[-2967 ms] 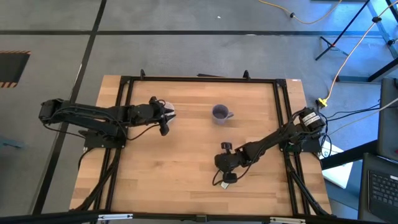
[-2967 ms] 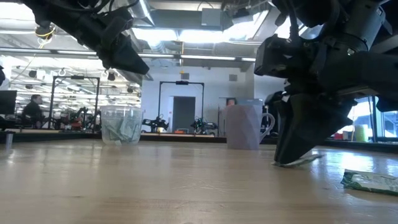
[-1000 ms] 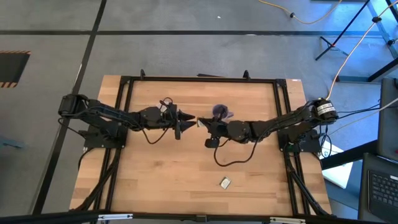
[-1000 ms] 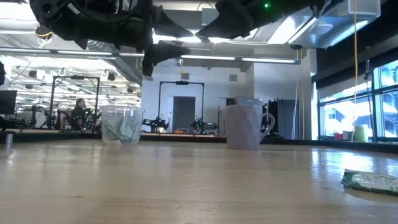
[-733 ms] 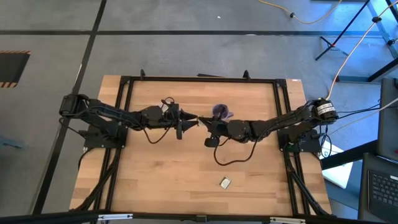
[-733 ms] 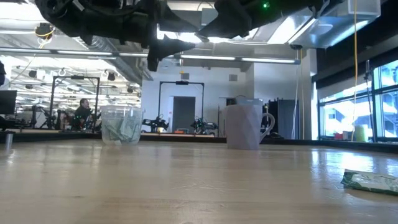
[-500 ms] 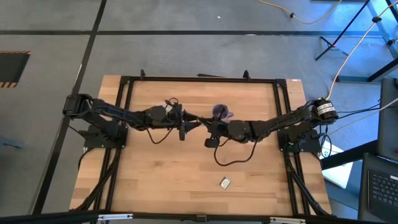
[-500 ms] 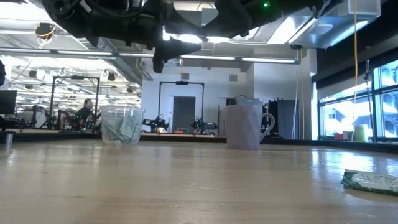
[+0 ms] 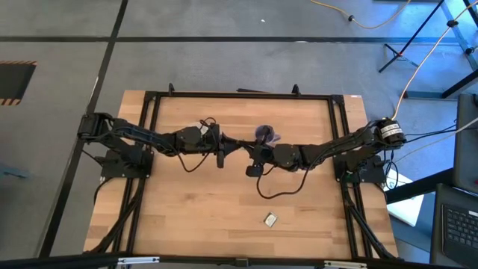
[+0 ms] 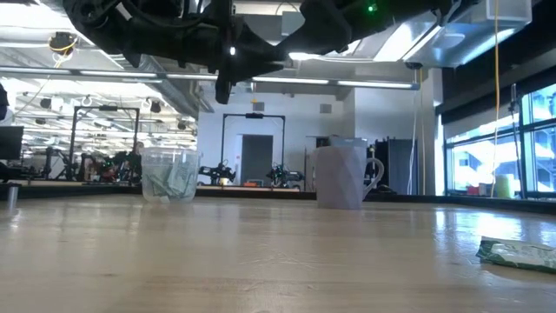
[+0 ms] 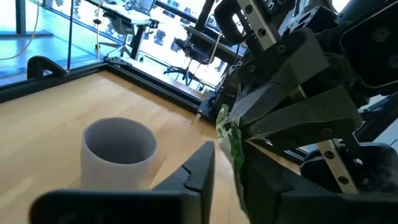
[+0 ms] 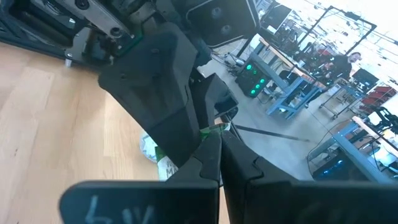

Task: Pick and place Stevia / Truvia into bins
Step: Put the green stevia packet into the transparent container

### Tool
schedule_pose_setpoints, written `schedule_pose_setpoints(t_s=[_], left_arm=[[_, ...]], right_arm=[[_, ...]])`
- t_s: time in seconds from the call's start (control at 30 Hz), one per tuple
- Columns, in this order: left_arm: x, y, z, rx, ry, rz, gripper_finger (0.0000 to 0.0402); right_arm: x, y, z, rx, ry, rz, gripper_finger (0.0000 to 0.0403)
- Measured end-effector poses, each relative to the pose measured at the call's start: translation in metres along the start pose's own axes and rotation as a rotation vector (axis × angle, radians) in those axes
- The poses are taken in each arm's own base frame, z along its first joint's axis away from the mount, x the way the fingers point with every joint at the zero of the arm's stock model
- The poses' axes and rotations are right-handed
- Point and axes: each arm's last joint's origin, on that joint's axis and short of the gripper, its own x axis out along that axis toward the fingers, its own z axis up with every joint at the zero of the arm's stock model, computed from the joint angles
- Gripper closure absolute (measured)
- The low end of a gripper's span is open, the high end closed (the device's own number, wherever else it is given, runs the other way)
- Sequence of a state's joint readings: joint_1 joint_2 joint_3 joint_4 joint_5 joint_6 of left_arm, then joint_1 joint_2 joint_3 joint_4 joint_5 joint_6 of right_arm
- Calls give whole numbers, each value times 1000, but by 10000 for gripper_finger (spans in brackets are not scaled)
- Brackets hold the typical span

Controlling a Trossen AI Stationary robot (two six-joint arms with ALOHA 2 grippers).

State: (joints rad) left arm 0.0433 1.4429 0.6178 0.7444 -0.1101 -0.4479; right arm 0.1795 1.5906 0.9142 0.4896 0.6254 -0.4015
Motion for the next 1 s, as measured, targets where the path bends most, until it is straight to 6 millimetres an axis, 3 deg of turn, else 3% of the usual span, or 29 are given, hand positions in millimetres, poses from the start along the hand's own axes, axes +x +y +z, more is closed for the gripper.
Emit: schedule_pose_setpoints(t_s=[0.2,0.33,0.67,0.83,1.0], left_arm=[[0,0,0,23,0,0,388],[0,0,0,29,0,0,393],[-2,5,2,78,39,21,395],[-15,17,8,95,142,101,392],[-45,28,18,198,297,210,394]], right_arm=[[0,0,0,3,0,0,398],[0,0,0,-4,3,-6,383],[-17,4,12,-31,19,-125,260],[-33,16,19,-54,8,-76,232],[-42,27,17,-112,48,-59,229]])
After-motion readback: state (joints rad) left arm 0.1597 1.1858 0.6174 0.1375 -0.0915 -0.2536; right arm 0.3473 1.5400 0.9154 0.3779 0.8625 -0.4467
